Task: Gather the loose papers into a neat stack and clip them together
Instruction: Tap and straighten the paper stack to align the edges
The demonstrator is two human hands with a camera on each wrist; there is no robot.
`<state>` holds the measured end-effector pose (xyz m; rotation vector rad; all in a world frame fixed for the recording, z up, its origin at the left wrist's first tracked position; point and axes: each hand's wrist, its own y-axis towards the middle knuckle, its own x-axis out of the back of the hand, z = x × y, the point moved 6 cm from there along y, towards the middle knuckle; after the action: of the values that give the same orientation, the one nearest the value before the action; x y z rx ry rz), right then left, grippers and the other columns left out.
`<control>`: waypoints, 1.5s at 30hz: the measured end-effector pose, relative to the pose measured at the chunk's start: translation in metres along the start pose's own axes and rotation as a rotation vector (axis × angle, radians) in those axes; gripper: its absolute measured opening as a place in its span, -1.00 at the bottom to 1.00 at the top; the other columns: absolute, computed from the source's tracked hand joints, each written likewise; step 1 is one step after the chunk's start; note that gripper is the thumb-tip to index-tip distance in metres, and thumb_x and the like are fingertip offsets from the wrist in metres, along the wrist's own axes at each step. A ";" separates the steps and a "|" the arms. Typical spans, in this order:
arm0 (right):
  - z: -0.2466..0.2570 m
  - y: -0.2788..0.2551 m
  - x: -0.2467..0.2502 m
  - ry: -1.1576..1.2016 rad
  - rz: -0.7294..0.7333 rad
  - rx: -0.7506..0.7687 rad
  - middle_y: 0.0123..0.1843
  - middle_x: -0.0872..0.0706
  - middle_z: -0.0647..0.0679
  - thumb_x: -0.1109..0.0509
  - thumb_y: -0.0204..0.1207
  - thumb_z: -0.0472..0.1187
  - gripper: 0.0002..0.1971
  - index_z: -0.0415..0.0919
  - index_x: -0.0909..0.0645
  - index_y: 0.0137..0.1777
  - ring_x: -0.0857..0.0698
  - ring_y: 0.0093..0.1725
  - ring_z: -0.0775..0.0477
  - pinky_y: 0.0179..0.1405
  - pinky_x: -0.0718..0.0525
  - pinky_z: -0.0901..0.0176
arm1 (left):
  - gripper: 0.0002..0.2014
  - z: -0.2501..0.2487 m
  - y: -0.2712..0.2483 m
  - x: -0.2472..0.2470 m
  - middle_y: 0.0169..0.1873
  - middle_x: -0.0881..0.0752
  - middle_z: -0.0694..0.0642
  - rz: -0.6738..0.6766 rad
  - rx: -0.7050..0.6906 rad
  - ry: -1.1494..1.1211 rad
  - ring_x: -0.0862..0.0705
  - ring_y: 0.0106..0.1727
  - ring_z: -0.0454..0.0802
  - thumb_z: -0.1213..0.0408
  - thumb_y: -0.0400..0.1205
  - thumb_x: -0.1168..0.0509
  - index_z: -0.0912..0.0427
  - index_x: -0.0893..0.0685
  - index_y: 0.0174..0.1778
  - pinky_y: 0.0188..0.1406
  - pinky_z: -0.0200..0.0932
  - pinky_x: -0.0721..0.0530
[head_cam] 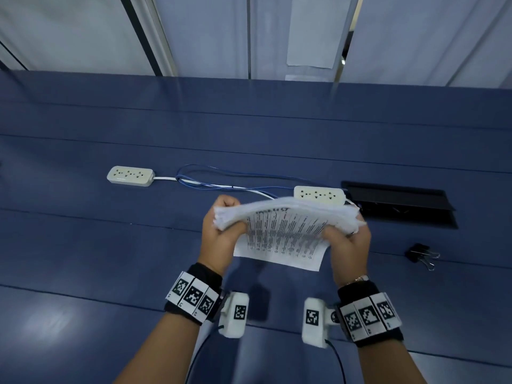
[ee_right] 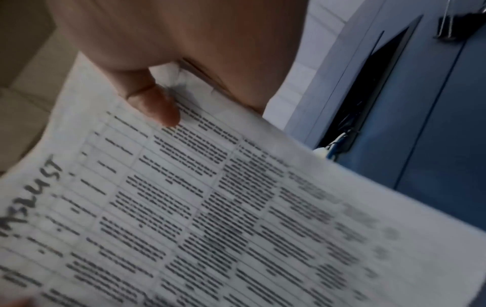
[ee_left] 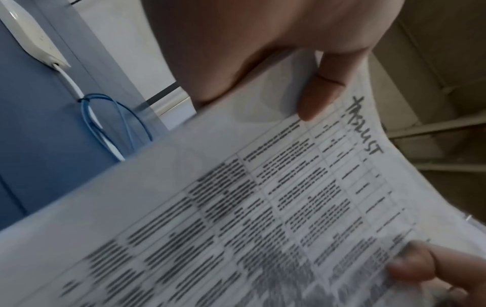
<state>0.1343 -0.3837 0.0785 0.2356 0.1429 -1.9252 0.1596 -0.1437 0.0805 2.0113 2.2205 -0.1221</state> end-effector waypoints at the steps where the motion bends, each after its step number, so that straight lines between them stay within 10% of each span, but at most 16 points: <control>1: 0.004 0.000 0.000 0.019 -0.023 0.013 -0.31 -0.70 0.05 -0.28 0.22 -0.55 -0.68 -0.15 -0.62 -0.14 -0.64 -0.30 0.05 -0.31 -0.63 0.22 | -0.69 -0.005 0.000 -0.001 -0.33 -0.71 -0.15 -0.023 -0.013 -0.029 -0.65 -0.27 -0.17 0.58 0.26 -0.32 0.20 -0.58 -0.13 -0.27 -0.31 -0.62; 9: 0.005 -0.006 -0.007 -0.053 -0.025 0.017 -0.30 -0.76 0.25 -0.20 0.44 -0.74 -0.47 -0.06 -0.61 0.02 -0.64 -0.34 0.28 -0.35 -0.63 0.34 | -0.61 -0.015 -0.004 -0.009 -0.21 -0.83 -0.04 -0.113 -0.053 -0.019 -0.78 -0.11 -0.01 0.62 0.35 -0.33 0.07 -0.73 -0.05 -0.09 -0.10 -0.78; 13: 0.017 -0.007 -0.005 -0.006 -0.092 0.121 -0.21 -0.78 0.24 -0.22 0.43 -0.77 -0.46 -0.08 -0.59 0.08 -0.70 -0.21 0.22 -0.20 -0.71 0.24 | -0.57 -0.025 0.000 -0.013 -0.17 -0.82 -0.03 -0.116 -0.116 -0.029 -0.80 -0.09 -0.12 0.82 0.44 -0.33 0.24 -0.66 0.05 -0.05 -0.19 -0.78; 19: -0.026 0.001 0.016 -0.041 0.023 -0.039 -0.27 -0.78 0.12 -0.31 0.19 -0.50 -0.64 -0.18 -0.59 -0.03 -0.74 -0.24 0.14 -0.25 -0.72 0.13 | -0.49 0.021 0.000 0.010 -0.13 -0.81 0.16 -0.060 0.079 -0.017 -0.79 -0.07 0.04 0.53 0.21 -0.42 0.51 -0.61 0.12 -0.11 -0.06 -0.72; 25: -0.027 0.004 0.007 -0.004 0.084 -0.023 -0.29 -0.81 0.15 -0.31 0.19 -0.49 -0.70 -0.31 -0.63 -0.06 -0.77 -0.23 0.13 -0.28 -0.75 0.18 | -0.54 0.015 0.000 -0.005 -0.27 -0.86 -0.08 0.044 0.010 -0.012 -0.81 -0.17 -0.17 0.65 0.28 -0.24 0.06 -0.81 -0.12 -0.16 -0.24 -0.75; 34: -0.032 0.005 0.008 -0.037 -0.024 -0.073 -0.35 -0.80 0.18 -0.31 0.20 -0.43 -0.74 -0.26 -0.64 -0.10 -0.77 -0.30 0.22 -0.35 -0.71 0.28 | -0.62 0.018 0.012 -0.005 -0.30 -0.74 -0.04 0.083 -0.019 -0.054 -0.71 -0.22 -0.10 0.33 0.17 -0.37 0.24 -0.54 -0.09 -0.19 -0.22 -0.67; 45: -0.028 0.005 0.008 -0.054 -0.042 -0.053 -0.37 -0.80 0.22 -0.32 0.29 -0.55 -0.74 -0.19 -0.61 -0.16 -0.76 -0.33 0.27 -0.39 -0.68 0.33 | -0.55 0.031 0.012 -0.001 -0.17 -0.82 0.07 -0.014 0.074 0.000 -0.81 -0.14 -0.11 0.54 0.25 -0.30 0.44 -0.67 0.10 -0.16 -0.16 -0.74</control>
<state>0.1392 -0.3871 0.0495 0.1455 0.1639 -1.9646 0.1729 -0.1481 0.0509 2.0326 2.2623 -0.2085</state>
